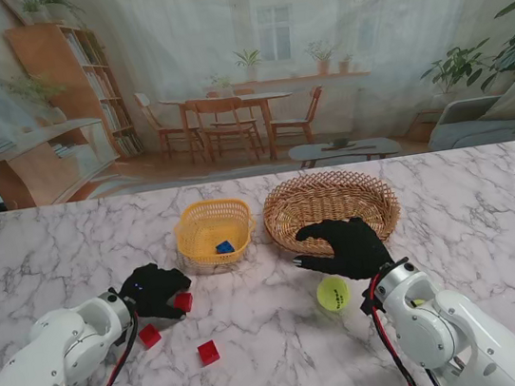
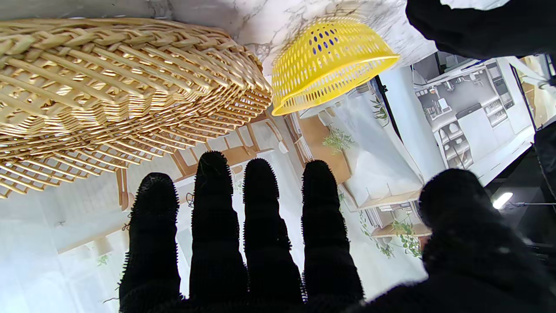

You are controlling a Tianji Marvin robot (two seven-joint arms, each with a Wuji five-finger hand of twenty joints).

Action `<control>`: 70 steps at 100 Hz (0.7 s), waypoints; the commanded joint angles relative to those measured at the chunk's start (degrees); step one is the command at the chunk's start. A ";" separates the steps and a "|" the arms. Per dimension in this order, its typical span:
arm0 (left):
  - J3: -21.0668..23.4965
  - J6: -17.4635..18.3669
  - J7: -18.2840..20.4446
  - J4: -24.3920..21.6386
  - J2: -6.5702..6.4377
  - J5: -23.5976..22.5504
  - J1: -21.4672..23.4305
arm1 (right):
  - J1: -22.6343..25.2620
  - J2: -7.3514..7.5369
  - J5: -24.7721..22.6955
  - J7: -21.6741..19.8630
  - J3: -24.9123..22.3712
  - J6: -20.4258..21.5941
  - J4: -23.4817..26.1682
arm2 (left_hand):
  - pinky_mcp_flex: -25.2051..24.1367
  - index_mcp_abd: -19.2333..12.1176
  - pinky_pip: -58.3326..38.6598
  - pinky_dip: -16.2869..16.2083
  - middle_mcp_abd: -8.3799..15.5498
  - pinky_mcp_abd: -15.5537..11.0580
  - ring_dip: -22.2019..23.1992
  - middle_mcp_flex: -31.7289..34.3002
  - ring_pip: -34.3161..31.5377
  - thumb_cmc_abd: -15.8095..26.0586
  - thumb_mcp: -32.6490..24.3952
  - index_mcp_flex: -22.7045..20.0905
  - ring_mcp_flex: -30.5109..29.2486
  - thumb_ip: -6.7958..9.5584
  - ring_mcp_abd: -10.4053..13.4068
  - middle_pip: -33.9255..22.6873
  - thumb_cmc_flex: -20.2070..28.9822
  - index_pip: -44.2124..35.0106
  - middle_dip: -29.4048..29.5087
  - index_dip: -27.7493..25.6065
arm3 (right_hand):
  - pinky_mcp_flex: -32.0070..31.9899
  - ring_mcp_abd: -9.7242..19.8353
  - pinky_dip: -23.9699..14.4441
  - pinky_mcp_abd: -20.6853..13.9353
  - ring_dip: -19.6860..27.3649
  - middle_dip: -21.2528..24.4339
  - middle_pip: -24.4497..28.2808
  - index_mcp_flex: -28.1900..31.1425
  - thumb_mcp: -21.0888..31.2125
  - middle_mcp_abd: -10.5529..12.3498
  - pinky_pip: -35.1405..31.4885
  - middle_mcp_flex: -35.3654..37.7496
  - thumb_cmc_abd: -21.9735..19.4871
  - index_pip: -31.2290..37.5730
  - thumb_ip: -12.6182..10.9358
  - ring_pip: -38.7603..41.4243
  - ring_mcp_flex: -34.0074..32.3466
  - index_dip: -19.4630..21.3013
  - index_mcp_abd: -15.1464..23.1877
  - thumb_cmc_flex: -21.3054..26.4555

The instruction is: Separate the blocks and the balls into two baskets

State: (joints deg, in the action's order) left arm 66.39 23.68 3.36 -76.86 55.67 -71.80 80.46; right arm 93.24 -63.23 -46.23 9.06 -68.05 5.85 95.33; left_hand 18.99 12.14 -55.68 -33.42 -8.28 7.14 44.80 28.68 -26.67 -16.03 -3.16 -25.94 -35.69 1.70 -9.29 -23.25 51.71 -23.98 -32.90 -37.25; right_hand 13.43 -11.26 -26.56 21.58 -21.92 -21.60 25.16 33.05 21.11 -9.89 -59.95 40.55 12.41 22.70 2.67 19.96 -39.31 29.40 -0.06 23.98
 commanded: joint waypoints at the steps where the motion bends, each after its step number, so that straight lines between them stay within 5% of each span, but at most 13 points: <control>1: -0.43 -0.05 0.49 0.50 -0.02 -0.19 -0.22 | -0.03 0.01 -0.06 -0.24 0.19 -0.39 -0.20 | 0.61 -0.52 -1.74 -0.99 0.91 -0.86 1.31 1.23 -2.10 -2.05 -2.23 2.31 -1.06 0.91 0.83 -1.92 2.79 -2.49 -1.66 -1.82 | -1.05 -0.34 0.10 1.04 -0.50 -0.33 0.81 -1.51 -0.85 -0.06 0.42 -1.93 -1.78 -0.73 -1.12 -0.53 -0.19 -0.51 -0.96 1.55; 35: -2.40 -1.25 1.23 1.29 0.03 0.80 -1.06 | -0.07 0.01 -0.10 -0.31 0.16 -0.65 -0.24 | 3.63 -2.65 -4.72 -1.61 2.48 -0.82 4.30 5.10 -5.74 -1.11 -4.37 2.08 -4.78 0.76 1.68 -6.48 8.85 -11.85 -5.40 -8.31 | -1.10 -0.30 0.10 1.12 -0.48 -0.32 0.80 -1.62 -0.83 -0.16 0.44 -1.91 -1.75 -0.79 -1.12 -0.59 -0.09 -0.54 -1.01 1.58; 47: -2.57 -1.42 1.70 1.22 0.08 1.27 -1.11 | -0.09 0.00 -0.12 -0.20 0.17 -0.76 -0.29 | 5.47 -4.45 -6.64 -1.79 3.16 -0.70 5.73 9.89 -7.47 -1.53 -3.64 1.35 -7.22 0.43 2.03 -3.92 13.37 -16.12 -18.22 -10.54 | -1.07 -0.30 0.09 1.11 -0.50 -0.31 0.78 -1.61 -0.83 -0.23 0.42 -2.00 -1.78 -0.79 -1.12 -0.55 -0.15 -0.54 -0.94 1.58; 70: -2.31 -1.15 2.12 0.77 0.12 1.54 -0.92 | -0.14 0.05 -0.22 -0.56 0.23 -1.18 -0.25 | 7.03 -5.57 -7.75 -1.98 3.68 -0.36 6.19 14.17 -8.32 0.04 -2.93 0.33 -9.16 0.68 1.99 -0.90 16.16 -19.51 -21.82 -9.88 | -1.20 -0.34 0.13 1.05 -0.47 -0.27 0.67 -1.75 -0.83 -0.21 0.52 -2.16 -1.83 -0.88 -1.12 -0.63 -0.02 -0.56 -1.03 1.56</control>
State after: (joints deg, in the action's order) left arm 64.17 22.32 4.51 -76.40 55.69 -69.99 78.99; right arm 93.03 -63.20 -46.32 8.71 -67.87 5.04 95.22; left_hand 25.26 10.41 -61.46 -34.15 -6.18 6.47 50.39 40.74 -33.27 -16.72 -5.25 -24.42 -43.14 1.28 -7.45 -25.13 61.99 -36.90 -54.65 -46.21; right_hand 13.43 -11.26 -26.56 21.58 -21.92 -21.60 25.16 33.05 21.11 -9.89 -59.95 40.55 12.41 22.70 2.67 19.96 -39.31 29.40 -0.06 23.98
